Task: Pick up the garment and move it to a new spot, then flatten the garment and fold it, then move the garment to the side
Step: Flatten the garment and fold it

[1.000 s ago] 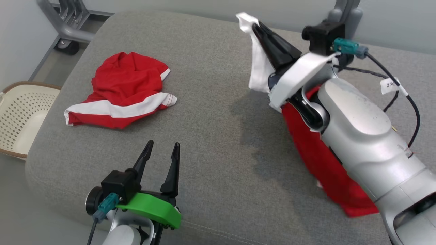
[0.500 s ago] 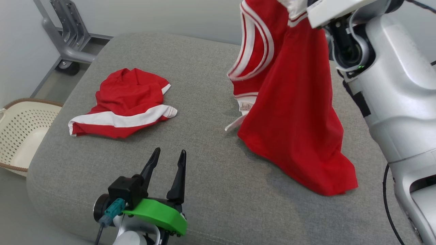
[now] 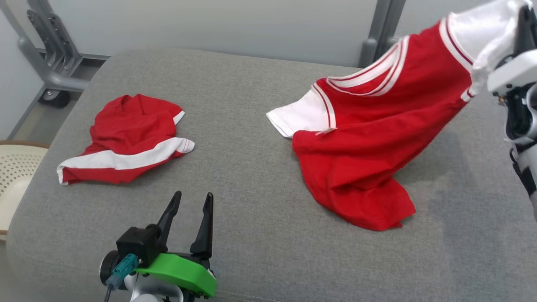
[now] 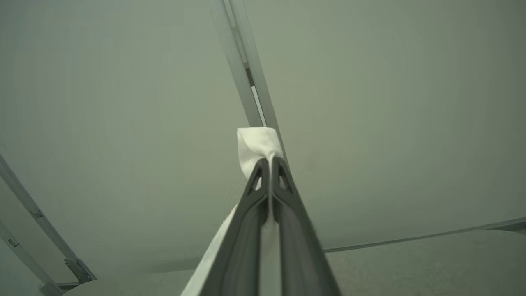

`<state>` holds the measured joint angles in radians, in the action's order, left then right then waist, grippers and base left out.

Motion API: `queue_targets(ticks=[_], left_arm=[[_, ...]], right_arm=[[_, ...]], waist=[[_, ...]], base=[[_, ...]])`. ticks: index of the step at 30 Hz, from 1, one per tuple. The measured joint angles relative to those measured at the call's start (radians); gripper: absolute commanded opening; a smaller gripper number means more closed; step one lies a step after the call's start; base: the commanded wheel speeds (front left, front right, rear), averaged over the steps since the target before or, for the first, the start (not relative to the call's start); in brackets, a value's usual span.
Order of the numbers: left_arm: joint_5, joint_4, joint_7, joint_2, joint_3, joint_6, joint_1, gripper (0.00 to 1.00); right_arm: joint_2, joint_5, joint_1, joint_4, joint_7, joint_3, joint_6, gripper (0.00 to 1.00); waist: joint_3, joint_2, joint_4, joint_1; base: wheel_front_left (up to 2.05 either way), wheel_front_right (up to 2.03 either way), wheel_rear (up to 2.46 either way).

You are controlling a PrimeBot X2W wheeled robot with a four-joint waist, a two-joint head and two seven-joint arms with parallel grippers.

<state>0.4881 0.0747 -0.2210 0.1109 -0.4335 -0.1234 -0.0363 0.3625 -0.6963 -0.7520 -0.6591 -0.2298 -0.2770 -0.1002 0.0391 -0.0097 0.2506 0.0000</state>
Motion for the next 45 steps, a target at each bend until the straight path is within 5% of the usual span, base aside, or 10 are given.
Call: queue_targets(ticks=[12,25,31,32,33,36,37,38,39,45], left_arm=[[-0.01,-0.022,0.006,0.007,-0.007,0.0,0.0,1.0],[-0.027,-0.034,0.082,0.007,-0.077,0.015,-0.04,1.0],[-0.037,-0.025,0.121,-0.002,-0.106,0.028,-0.123,1.0],[-0.043,-0.023,0.129,-0.002,-0.112,0.028,-0.139,1.0],[-0.048,-0.022,0.134,-0.003,-0.115,0.032,-0.151,1.0],[-0.056,-0.016,0.14,-0.008,-0.117,0.037,-0.178,1.0],[-0.056,-0.012,0.141,-0.008,-0.116,0.037,-0.183,1.0],[-0.056,-0.009,0.141,-0.008,-0.115,0.037,-0.187,1.0],[-0.056,-0.006,0.141,-0.008,-0.114,0.037,-0.189,1.0],[-0.057,0.009,0.147,-0.013,-0.114,0.037,-0.193,1.0]], right_arm=[[0.077,-0.046,0.246,-0.055,-0.013,0.132,-0.014,0.0],[0.068,0.003,0.488,-0.105,-0.02,0.135,-0.016,0.0],[0.014,0.054,0.514,-0.066,-0.02,0.136,-0.024,0.01],[0.004,0.061,0.514,-0.055,-0.02,0.137,-0.024,0.07],[-0.004,0.074,0.514,-0.045,-0.02,0.137,-0.024,0.27],[-0.016,0.119,0.514,-0.006,-0.02,0.136,-0.024,0.5],[-0.016,0.147,0.514,0.012,-0.02,0.134,-0.024,0.77],[-0.015,0.169,0.514,0.031,-0.02,0.134,-0.024,0.93],[-0.015,0.185,0.514,0.049,-0.02,0.134,-0.024,1.0],[-0.008,0.277,0.529,0.141,-0.021,0.145,-0.024,1.0]], waist=[[0.019,0.0,-0.133,0.0],[0.058,0.0,-0.28,0.0],[0.098,0.0,-0.325,0.0],[0.104,0.0,-0.332,0.0],[0.11,0.0,-0.34,0.0],[0.124,0.0,-0.362,0.0],[0.128,0.0,-0.37,0.0],[0.13,0.0,-0.377,0.0],[0.133,0.0,-0.385,0.0],[0.142,0.0,-0.422,0.0]], base=[[0.0,0.0,0.0],[0.0,0.0,0.0],[0.0,0.0,0.0],[0.0,0.0,0.0],[0.0,0.0,0.0],[0.0,0.0,0.0],[0.0,0.0,0.0],[0.0,0.0,0.0],[0.0,0.0,0.0],[0.0,0.0,0.0]])
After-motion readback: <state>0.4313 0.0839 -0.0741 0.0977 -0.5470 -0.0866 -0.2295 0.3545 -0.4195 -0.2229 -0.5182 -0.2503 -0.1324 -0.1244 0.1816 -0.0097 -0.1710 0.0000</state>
